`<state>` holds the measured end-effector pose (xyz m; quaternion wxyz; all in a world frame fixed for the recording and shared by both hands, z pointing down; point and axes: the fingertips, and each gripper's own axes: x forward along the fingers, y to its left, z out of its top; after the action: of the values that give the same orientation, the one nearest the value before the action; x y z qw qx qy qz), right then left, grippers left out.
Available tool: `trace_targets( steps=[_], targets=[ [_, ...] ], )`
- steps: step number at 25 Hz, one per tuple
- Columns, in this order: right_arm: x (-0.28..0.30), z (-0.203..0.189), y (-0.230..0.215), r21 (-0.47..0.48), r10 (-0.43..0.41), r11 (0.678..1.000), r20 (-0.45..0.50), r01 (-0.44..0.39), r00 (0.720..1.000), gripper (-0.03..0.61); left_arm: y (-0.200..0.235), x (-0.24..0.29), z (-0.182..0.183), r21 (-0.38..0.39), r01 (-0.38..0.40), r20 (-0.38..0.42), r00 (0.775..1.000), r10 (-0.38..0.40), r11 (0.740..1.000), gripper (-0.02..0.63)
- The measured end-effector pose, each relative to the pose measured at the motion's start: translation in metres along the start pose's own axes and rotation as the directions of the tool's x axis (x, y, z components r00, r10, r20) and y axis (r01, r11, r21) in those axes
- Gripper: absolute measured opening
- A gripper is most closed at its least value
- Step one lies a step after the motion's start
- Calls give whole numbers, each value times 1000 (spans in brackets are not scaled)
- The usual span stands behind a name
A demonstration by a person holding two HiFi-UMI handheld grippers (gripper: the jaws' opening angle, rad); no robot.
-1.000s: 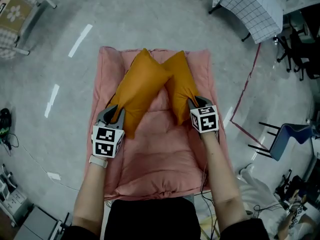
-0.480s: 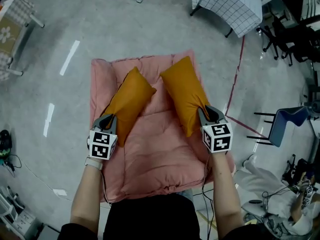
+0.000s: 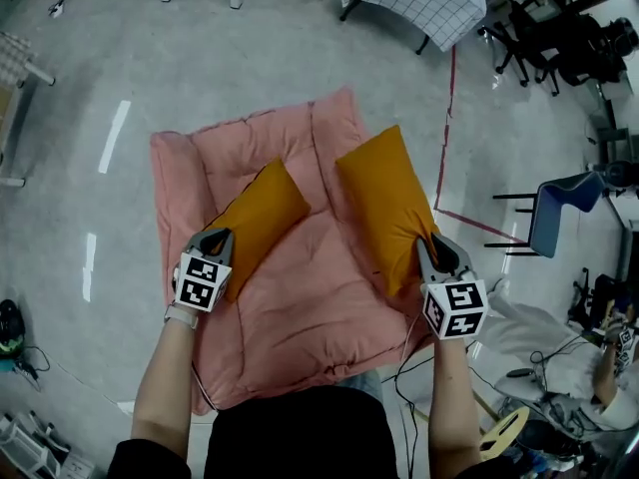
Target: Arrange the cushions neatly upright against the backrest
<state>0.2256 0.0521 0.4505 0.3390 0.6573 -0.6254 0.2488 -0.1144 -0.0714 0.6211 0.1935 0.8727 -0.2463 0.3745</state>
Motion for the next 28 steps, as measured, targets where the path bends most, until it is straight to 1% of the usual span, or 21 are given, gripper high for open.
trace_targets(
  steps=[3, 5, 6, 9, 11, 13, 15, 16, 17, 18, 19, 22, 25, 26, 28],
  targets=[
    [-11, -20, -10, 39, -8, 999, 6, 8, 1000, 74, -21, 25, -10, -5, 38, -13, 999, -38, 999, 15],
    [-12, -25, -11, 47, -14, 999, 9, 14, 1000, 74, -25, 43, -17, -13, 39, -35, 999, -39, 999, 14],
    [-11, -26, -11, 46, -17, 999, 10, 16, 1000, 74, -22, 50, -20, -21, 22, -46, 999, -23, 1000, 14],
    [-9, -26, -11, 38, -22, 999, 13, 22, 1000, 74, -3, 62, -30, -51, -63, -87, 995, 58, 997, 15],
    [-9, -27, -11, 36, -24, 999, 15, 23, 1000, 75, 9, 68, -39, -24, -109, -124, 987, 105, 994, 15],
    [-9, -30, -12, 40, -24, 999, 19, 23, 1000, 75, 13, 72, -42, 39, -136, -149, 979, 140, 990, 17],
    [-9, -31, -13, 45, -23, 999, 21, 22, 1000, 75, 9, 72, -35, 89, -150, -151, 975, 162, 985, 17],
    [-8, -31, -14, 46, -22, 999, 22, 21, 1000, 75, 5, 71, -29, 98, -149, -149, 975, 163, 984, 21],
    [-7, -32, -15, 48, -21, 999, 21, 20, 1000, 75, 0, 71, -23, 95, -140, -148, 977, 153, 986, 39],
    [-6, -32, -15, 48, -18, 999, 21, 17, 1000, 75, -7, 70, -18, 87, -124, -149, 980, 136, 988, 88],
    [-6, -32, -15, 48, -15, 999, 20, 14, 1000, 75, -15, 70, -12, 81, -104, -151, 982, 115, 991, 118],
    [-6, -32, -15, 50, 0, 999, 21, -1, 1000, 75, -37, 73, 2, 105, -41, -170, 984, 59, 994, 181],
    [-8, -30, -13, 53, 16, 998, 25, -17, 1000, 75, -52, 89, 5, 125, 6, -210, 978, 20, 992, 245],
    [-8, -30, -13, 53, 20, 998, 27, -21, 999, 75, -54, 96, 4, 125, 17, -225, 974, 12, 992, 280],
    [-7, -29, -12, 56, 28, 998, 31, -30, 999, 75, -55, 112, -2, 129, 20, -260, 966, 14, 991, 314]
  ],
)
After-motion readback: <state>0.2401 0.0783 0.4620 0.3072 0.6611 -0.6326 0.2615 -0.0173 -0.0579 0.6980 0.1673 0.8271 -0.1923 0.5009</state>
